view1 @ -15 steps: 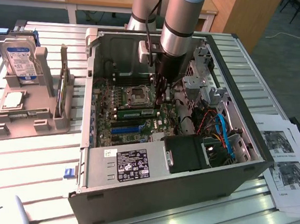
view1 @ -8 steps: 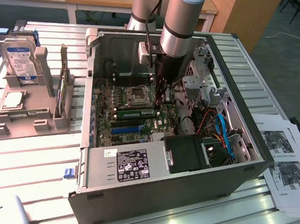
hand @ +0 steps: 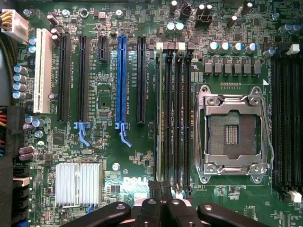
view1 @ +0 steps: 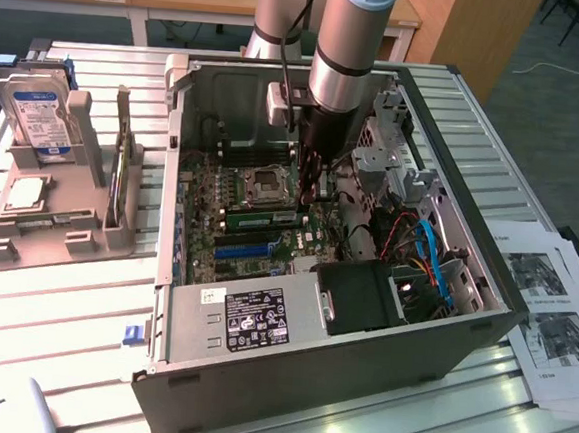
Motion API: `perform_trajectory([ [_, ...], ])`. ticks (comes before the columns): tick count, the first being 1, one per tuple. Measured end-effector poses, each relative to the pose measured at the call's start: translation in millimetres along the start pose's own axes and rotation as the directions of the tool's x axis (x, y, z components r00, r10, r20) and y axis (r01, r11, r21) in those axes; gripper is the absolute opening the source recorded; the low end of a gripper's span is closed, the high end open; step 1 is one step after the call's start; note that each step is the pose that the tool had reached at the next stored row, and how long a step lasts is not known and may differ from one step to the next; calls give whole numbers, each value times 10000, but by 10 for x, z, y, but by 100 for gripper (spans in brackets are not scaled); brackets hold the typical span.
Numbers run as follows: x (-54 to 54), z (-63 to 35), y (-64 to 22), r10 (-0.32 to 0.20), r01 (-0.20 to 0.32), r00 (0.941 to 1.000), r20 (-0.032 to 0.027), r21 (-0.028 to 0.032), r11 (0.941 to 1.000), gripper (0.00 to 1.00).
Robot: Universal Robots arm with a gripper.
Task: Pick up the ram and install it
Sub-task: 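Press down the ram until it locks into place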
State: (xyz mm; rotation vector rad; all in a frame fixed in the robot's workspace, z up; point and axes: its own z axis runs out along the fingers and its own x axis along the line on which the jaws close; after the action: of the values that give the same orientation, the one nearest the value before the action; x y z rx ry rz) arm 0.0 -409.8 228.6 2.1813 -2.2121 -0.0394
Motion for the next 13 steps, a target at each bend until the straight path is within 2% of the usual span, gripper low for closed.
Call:
perform_trajectory([
  [13,0,29,-1,0,0,10000,1,0,10000,10],
])
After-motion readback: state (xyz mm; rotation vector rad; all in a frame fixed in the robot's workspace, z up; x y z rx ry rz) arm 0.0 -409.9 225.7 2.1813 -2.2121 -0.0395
